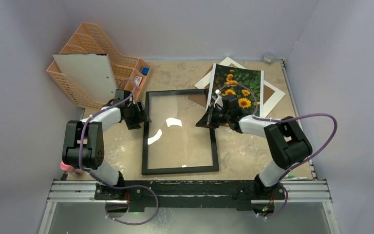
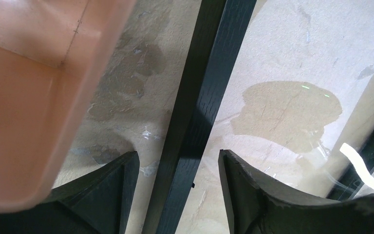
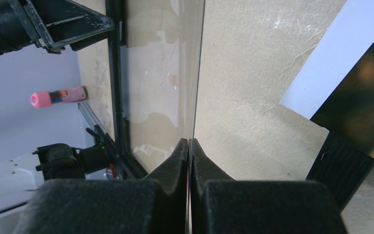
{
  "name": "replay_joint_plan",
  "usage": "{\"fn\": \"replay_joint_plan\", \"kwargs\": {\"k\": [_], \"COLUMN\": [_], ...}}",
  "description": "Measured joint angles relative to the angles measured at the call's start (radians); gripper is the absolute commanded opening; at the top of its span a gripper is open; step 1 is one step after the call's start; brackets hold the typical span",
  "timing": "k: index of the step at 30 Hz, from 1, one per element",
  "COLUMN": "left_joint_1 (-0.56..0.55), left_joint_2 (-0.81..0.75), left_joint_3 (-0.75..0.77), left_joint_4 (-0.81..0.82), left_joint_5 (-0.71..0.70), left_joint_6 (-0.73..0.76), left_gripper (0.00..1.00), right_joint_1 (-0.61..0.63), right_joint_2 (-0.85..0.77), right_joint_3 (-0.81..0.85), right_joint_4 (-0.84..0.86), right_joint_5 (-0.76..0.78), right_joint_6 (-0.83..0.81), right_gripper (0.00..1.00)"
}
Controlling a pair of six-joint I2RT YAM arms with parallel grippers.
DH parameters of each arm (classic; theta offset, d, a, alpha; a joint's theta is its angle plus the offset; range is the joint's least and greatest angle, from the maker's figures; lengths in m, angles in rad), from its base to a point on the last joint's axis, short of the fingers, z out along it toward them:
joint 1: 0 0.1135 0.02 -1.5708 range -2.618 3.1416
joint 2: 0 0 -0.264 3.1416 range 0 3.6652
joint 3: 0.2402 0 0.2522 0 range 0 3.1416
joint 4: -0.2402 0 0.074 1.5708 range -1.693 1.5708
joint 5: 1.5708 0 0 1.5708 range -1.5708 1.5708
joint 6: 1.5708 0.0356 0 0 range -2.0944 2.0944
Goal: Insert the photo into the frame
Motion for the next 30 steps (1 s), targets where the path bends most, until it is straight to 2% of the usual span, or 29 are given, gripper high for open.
{"fn": "replay_joint_plan", "kwargs": {"k": [21, 30], "left_joint_1": [0.001, 0.001], "left_joint_2": [0.001, 0.001], "left_joint_3": [0.001, -0.001], "left_joint_4": [0.0, 0.008], "left_joint_5": [0.0, 0.023], "left_joint_6": [-0.003, -0.031], "left_gripper": [0.63, 0.68], "right_joint_1": [-0.005, -0.006], "right_joint_2": [0.023, 0.024], "right_joint_3": [-0.059, -0.177], "right_joint_4": [0.093, 0.261], "right_joint_5": [-0.136, -0.157], "right_joint_6": [0.204, 0.389], "right_gripper": [0.0, 0.0]}}
